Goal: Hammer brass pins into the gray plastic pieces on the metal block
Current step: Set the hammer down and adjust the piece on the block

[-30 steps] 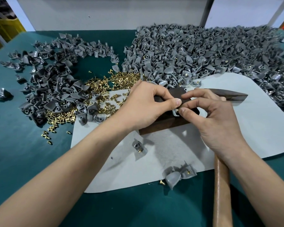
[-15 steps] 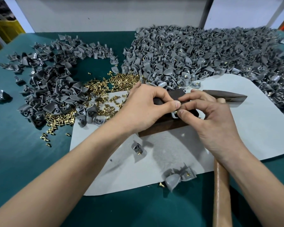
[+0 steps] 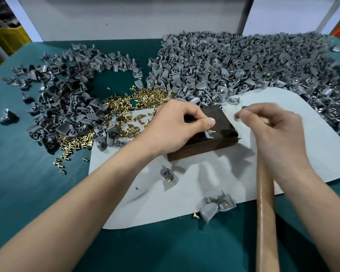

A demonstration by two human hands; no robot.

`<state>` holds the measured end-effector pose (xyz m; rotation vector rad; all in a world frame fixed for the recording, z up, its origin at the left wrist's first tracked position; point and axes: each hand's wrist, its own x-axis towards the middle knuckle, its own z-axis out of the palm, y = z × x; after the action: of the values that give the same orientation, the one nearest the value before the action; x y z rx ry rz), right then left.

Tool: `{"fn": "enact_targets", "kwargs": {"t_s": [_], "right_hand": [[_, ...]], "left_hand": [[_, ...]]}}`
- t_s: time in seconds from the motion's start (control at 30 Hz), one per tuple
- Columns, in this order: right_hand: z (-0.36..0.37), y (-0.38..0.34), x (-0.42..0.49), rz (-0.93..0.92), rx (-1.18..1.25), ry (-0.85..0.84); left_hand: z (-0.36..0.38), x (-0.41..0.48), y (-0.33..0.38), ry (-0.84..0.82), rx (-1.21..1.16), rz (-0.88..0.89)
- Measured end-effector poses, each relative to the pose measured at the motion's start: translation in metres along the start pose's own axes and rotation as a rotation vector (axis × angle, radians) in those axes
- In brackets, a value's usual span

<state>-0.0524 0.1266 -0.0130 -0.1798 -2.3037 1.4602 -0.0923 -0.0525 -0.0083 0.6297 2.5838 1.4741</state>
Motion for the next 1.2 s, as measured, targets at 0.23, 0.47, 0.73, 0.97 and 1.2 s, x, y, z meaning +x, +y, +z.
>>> {"fn": "enact_targets", "kwargs": {"t_s": [0.23, 0.47, 0.73, 0.97, 1.2], "right_hand": [[-0.037, 0.009, 0.012, 0.318, -0.865, -0.265], [-0.044, 0.005, 0.003, 0.577, 0.051, -0.327], [-0.057, -0.049, -0.027, 0.178, 0.097, -0.315], [-0.040, -0.089, -0.033, -0.096, -0.365, -0.515], [-0.027, -0.092, -0.033, -0.149, -0.471, -0.358]], "left_hand": [[-0.015, -0.008, -0.013, 0.100, -0.054, 0.035], [-0.006, -0.032, -0.027, 0.234, 0.014, 0.080], [0.009, -0.037, -0.026, 0.310, -0.179, 0.017], [0.009, -0.034, -0.029, 0.303, -0.128, 0.028], [0.011, -0.033, -0.034, 0.338, -0.159, 0.025]]}}
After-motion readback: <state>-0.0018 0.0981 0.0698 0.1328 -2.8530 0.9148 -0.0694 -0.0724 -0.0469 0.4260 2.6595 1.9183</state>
